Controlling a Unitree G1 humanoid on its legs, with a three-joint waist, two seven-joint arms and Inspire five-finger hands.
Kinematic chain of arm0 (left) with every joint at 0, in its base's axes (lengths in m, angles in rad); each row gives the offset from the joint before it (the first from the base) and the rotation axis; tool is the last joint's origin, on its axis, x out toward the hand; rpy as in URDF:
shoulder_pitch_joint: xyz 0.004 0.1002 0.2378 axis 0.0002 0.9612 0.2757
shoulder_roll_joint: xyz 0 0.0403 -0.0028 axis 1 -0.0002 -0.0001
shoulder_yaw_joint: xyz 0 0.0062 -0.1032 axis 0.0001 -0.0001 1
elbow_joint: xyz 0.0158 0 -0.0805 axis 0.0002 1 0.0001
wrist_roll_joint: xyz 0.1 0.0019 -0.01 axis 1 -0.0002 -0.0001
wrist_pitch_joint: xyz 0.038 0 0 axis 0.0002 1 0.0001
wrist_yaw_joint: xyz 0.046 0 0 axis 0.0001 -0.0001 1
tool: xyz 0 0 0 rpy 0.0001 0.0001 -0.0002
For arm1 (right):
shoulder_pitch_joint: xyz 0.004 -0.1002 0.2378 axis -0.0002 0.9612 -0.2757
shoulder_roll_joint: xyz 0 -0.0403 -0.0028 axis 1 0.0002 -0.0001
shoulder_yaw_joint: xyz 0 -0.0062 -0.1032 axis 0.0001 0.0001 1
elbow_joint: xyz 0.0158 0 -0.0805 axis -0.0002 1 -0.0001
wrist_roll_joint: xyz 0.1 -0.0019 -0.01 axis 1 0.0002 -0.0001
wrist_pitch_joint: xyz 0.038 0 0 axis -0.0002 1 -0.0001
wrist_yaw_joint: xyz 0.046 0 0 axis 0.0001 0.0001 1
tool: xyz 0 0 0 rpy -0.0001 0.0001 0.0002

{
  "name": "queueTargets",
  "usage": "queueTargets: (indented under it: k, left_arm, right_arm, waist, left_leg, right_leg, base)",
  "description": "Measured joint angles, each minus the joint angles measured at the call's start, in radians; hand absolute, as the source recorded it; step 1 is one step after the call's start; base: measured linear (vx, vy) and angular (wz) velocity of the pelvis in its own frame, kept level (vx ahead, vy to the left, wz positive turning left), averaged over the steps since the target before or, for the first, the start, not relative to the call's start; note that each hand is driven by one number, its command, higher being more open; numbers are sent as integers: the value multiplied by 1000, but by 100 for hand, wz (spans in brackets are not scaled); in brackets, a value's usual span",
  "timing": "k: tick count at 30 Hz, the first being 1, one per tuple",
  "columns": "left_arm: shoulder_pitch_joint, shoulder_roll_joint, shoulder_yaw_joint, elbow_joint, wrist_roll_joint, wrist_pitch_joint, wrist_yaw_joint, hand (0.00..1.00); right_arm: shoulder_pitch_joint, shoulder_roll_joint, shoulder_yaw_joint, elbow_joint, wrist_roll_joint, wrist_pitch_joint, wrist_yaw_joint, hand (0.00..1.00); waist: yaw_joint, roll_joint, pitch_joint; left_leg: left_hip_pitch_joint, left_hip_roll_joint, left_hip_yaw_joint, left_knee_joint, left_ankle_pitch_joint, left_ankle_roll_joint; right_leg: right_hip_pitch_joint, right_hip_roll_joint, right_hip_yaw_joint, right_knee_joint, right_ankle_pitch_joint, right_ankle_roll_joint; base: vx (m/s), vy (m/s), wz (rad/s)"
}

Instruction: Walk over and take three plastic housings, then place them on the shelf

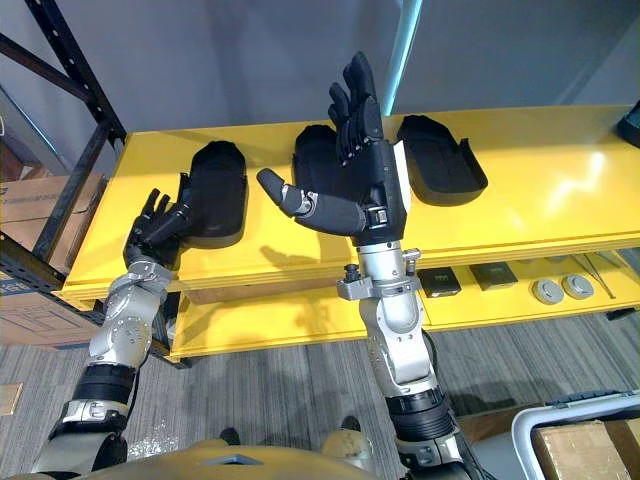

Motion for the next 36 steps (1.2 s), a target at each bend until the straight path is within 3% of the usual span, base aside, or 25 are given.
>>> queueTargets:
  k: [6, 10, 13, 17, 20, 22, 25, 27, 31, 36]
  left_arm:
    - [77, -38, -17, -100, -30, 5, 28, 100]
    - [117, -66, -18, -170, 154, -6, 143, 100]
    - [160, -88, 3, -210, 372, -39, 286, 100]
    - [252, -98, 71, -349, 505, -92, 382, 100]
    - [315, -107, 82, -533, 570, -185, 378, 100]
    - [365, -106, 75, -669, 594, -291, 328, 100]
    - [422, -106, 56, -744, 575, -433, 239, 100]
    - [445, -106, 41, -747, 548, -479, 199, 100]
    - [489, -105, 1, -743, 506, -497, 124, 100]
    - [498, -81, -63, -717, 486, -517, 52, 100]
  right_arm:
    - [-16, 7, 3, 36, -36, -1, -30, 100]
    - [-18, 7, 18, 36, -46, 1, -37, 100]
    - [-17, 4, 20, 36, -84, 28, -21, 100]
    - [16, -29, 47, 37, -237, 57, -9, 100]
    - [68, -82, 77, 37, -335, 61, 20, 100]
    - [99, -100, 89, 37, -349, 61, 84, 100]
    - [134, -130, 98, 36, -351, 59, 145, 100]
    - [147, -147, 100, 36, -351, 57, 156, 100]
    - [164, -178, 103, 36, -354, 50, 144, 100]
    - [148, -192, 138, 37, -476, 47, 44, 100]
  waist:
    - [4, -5, -10]
    - [2, -5, -12]
    - [1, -6, -14]
    - [8, -6, -14]
    - [36, -12, -18]
    - [49, -18, -23]
    - [57, -21, -29]
    - [59, -21, -29]
    - [59, -22, -28]
    - [65, -25, -14]
  left_leg:
    - [1, -1, -8, -1, 0, -1]
    - [6, 0, -13, -5, 3, -1]
    - [17, 1, -23, -18, 9, -3]
    - [14, 3, -32, -32, 13, -6]
    - [0, 2, -44, -33, 16, -6]
    - [-10, 1, -57, -34, 17, -7]
    - [-21, 0, -62, -35, 16, -7]
    - [-33, 1, -62, -33, 16, -7]
    - [-68, 3, -66, -33, 20, -8]
    - [-74, 3, -77, -33, 21, -8]
  right_leg:
    - [10, 0, -11, -4, 1, 0]
    - [19, 0, -17, -6, 0, 0]
    - [38, 4, -29, -20, 1, 0]
    - [38, 8, -43, -23, -1, -2]
    - [38, 7, -58, -28, -2, -3]
    - [39, 7, -73, -37, -2, -3]
    - [34, 7, -78, -39, -2, -4]
    - [23, 8, -78, -37, -3, -5]
    - [-13, 9, -80, -28, -3, -5]
    - [-19, 8, -85, -18, -8, -12]
  base:
    - [-1, -5, 4]
    - [-6, -3, 3]
    - [-12, -12, 8]
    - [6, -11, 10]
    - [22, -1, 17]
    - [29, -2, 18]
    - [12, 2, 8]
    - [0, 0, 0]
    - [-25, -4, 5]
    - [9, -4, 4]
